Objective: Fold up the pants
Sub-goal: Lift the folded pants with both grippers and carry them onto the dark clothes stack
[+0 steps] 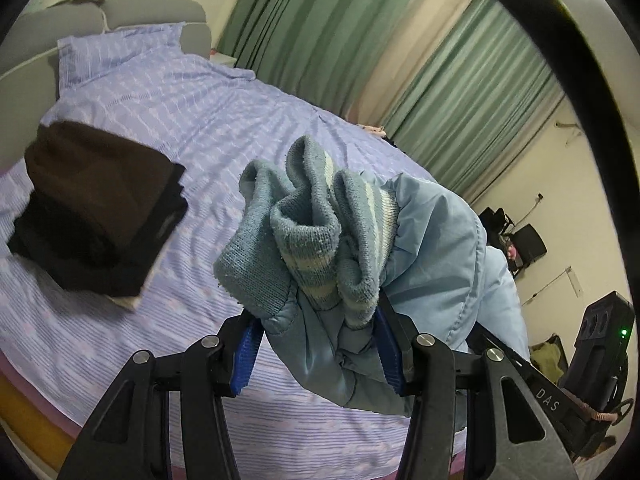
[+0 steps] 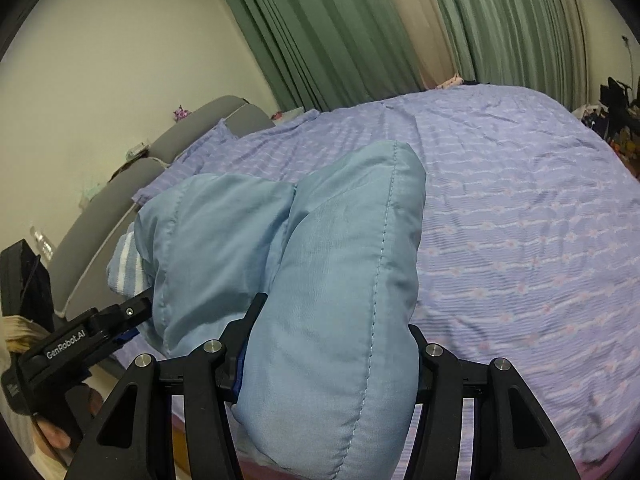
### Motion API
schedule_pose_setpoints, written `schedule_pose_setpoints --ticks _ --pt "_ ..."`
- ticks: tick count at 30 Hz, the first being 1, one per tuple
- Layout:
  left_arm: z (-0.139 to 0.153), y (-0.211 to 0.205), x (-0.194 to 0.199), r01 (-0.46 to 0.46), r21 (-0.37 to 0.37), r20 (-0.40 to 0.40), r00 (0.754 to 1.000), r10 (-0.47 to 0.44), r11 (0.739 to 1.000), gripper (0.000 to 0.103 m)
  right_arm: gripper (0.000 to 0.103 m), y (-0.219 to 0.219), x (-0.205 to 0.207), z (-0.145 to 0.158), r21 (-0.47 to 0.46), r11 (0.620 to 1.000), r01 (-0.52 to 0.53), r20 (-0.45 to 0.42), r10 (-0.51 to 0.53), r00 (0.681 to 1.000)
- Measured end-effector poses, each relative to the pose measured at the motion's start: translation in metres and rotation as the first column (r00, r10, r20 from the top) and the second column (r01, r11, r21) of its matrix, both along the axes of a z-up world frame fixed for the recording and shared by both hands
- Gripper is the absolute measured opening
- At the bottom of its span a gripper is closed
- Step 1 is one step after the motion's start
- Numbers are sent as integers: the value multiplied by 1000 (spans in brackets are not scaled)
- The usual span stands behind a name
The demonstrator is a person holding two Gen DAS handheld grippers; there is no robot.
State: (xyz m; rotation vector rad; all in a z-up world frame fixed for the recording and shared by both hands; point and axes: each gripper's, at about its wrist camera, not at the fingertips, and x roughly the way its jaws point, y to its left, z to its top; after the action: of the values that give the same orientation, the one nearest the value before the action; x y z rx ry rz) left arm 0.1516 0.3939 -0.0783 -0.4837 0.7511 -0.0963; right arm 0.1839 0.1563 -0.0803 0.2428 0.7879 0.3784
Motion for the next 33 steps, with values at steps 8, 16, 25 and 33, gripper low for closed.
schedule_pose_setpoints --ticks 8,16,25,33 --pt "28 59 -12 -48 26 30 998 48 998 50 54 57 5 17 30 998 -49 15 49 999" --pt "26 142 -22 -104 -7 55 993 104 995 50 54 140 17 28 8 991 -131 34 130 991" --pt "25 264 -1 -37 -7 38 999 38 999 50 54 247 31 20 14 996 -92 15 92 996" --pt "22 310 25 -36 31 24 999 35 999 50 54 304 65 15 4 994 -113 7 113 994"
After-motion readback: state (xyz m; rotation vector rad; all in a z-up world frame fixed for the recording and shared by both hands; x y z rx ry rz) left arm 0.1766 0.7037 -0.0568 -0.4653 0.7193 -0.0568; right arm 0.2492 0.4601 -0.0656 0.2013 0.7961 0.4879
